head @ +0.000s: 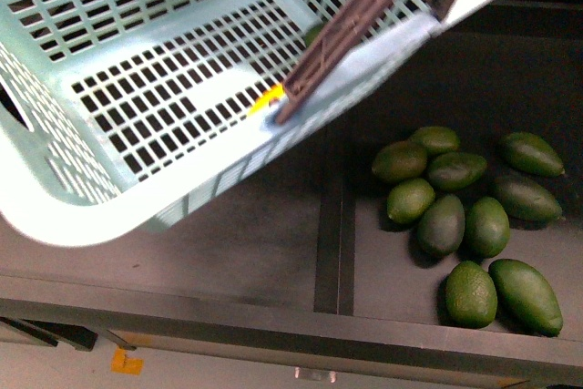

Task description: Pick mango and avocado into basket

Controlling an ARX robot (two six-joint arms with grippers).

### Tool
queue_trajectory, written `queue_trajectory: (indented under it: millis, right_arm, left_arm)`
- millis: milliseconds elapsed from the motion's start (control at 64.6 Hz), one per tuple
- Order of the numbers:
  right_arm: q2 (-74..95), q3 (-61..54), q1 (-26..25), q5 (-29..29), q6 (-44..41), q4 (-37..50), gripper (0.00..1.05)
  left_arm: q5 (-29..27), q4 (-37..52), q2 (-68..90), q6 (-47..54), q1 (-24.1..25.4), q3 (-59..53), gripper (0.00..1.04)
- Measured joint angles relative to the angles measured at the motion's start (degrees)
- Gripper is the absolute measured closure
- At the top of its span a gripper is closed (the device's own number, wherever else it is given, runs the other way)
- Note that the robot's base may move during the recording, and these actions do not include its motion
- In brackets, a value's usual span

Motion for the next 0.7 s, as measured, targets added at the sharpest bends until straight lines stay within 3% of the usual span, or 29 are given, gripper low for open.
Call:
queue_trajectory:
  millis: [402, 696]
  right_arm:
    - [0.0, 0.0, 0.0, 0.1, 0.0, 0.0, 0.09]
    - [0.0, 0.0, 0.0, 0.1, 0.0, 0.0, 0.09]
  left_arm:
    - [2.1, -1.7, 15.9, -10.2, 9.2, 13.6, 0.92]
    - [1.2, -7.8, 35.9, -15.9, 16.3, 37.6, 0.92]
